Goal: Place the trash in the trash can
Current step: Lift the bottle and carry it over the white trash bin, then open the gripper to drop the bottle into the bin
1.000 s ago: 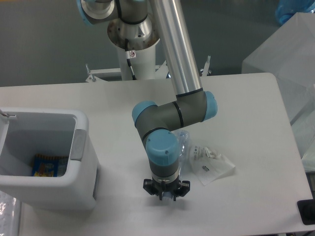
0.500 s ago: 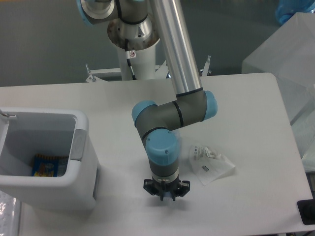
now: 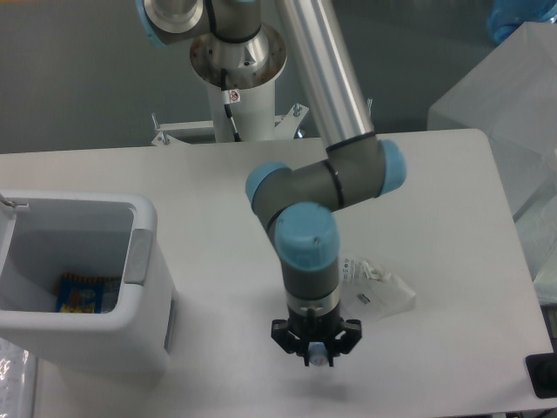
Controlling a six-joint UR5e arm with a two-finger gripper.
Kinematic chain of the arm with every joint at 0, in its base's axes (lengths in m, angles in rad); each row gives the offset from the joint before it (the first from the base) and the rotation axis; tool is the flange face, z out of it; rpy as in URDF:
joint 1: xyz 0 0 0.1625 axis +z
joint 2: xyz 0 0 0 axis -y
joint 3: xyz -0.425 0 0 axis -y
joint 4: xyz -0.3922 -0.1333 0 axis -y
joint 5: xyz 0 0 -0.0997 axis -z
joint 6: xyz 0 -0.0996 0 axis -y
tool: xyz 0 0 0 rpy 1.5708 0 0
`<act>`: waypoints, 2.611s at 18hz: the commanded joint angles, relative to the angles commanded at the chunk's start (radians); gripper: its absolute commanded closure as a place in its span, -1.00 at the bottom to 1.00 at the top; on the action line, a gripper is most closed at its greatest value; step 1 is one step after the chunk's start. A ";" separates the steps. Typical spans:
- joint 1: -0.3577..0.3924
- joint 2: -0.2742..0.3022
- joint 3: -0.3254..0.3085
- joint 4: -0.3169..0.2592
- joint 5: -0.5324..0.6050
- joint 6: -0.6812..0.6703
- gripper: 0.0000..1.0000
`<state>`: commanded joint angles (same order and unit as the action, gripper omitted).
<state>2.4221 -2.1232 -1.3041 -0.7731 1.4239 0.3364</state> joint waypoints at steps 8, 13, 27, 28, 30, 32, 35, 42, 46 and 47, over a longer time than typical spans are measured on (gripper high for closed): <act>0.019 0.110 0.060 0.078 -0.190 -0.155 0.43; 0.003 0.196 0.065 0.080 -0.227 -0.180 0.43; -0.149 0.350 0.066 0.080 -0.344 -0.257 0.43; -0.162 0.356 0.068 0.080 -0.342 -0.257 0.43; -0.176 0.370 0.062 0.080 -0.342 -0.261 0.43; -0.210 0.379 0.045 0.078 -0.342 -0.264 0.43; -0.267 0.371 0.037 0.078 -0.342 -0.276 0.43; -0.305 0.364 -0.053 0.080 -0.342 -0.266 0.02; -0.301 0.367 -0.075 0.078 -0.338 -0.263 -0.99; -0.294 0.365 -0.087 0.078 -0.336 -0.266 -1.00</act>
<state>2.1276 -1.7579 -1.3912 -0.6949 1.0876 0.0706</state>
